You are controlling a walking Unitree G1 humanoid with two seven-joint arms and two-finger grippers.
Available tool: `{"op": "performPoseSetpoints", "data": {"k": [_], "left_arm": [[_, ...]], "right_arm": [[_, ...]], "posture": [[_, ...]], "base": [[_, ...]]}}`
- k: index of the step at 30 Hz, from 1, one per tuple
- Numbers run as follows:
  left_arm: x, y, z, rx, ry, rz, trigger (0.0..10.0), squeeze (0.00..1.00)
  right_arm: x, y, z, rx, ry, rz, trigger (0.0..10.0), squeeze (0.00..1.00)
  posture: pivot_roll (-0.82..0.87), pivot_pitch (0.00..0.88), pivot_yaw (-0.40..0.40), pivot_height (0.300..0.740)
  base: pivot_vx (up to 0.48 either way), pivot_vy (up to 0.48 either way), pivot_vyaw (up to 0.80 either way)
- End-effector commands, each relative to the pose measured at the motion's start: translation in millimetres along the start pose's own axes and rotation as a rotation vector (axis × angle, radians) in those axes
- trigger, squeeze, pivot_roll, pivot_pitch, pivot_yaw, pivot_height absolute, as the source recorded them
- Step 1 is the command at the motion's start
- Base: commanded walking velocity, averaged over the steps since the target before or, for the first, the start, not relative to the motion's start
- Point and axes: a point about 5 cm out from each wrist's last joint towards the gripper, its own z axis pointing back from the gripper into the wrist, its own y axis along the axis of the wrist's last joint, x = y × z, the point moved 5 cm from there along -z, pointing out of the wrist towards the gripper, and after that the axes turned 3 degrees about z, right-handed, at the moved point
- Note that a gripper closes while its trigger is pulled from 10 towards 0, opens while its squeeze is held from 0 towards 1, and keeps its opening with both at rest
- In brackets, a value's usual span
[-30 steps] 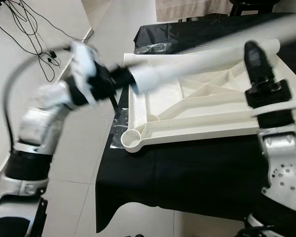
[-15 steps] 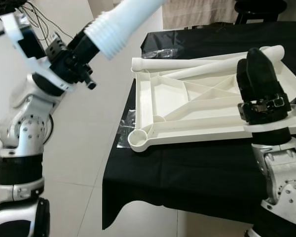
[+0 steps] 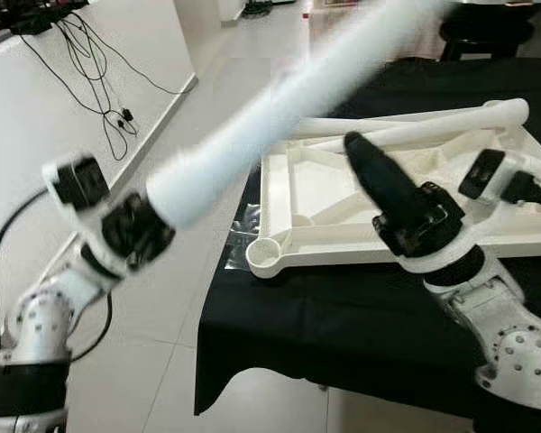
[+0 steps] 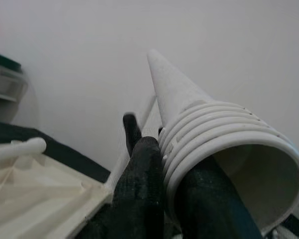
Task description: Building children table
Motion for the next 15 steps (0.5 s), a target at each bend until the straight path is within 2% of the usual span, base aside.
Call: {"op": "performPoseSetpoints", "data": {"k": [1, 3, 10, 13, 15], "left_arm": [[7.0, -9, 1.0, -0.059, -0.026, -0.004, 0.0, 0.0], [6.9, -15, 1.7, -0.065, -0.008, 0.016, 0.0, 0.0], [6.4, -18, 1.0, -0.066, 0.007, 0.029, 0.0, 0.0], [6.9, -23, -3.2, -0.06, -0.006, 0.043, 0.0, 0.0], [6.9, -23, -3.2, -0.06, -0.006, 0.043, 0.0, 0.0]], "right_arm": [[-17.5, -8, -1.1, -0.051, 0.094, -0.022, 10.0, 0.0], [-25.6, -10, -0.1, -0.078, 0.143, -0.053, 10.0, 0.0], [-29.8, -15, -2.6, -0.094, 0.167, -0.084, 10.0, 0.0], [-30.7, -40, -16.3, -0.159, 0.16, -0.136, 10.0, 0.0], [-30.7, -40, -16.3, -0.159, 0.16, -0.136, 10.0, 0.0]], "posture": [[-0.07, 0.117, 0.107, 0.74], [-0.07, 0.118, 0.103, 0.74], [-0.07, 0.124, 0.097, 0.74], [-0.07, 0.133, 0.098, 0.74], [-0.07, 0.133, 0.098, 0.74]], "base": [[0.0, 0.0, 0.0], [0.0, 0.0, 0.0], [0.0, 0.0, 0.0], [0.0, 0.0, 0.0], [0.0, 0.0, 0.0]]}}
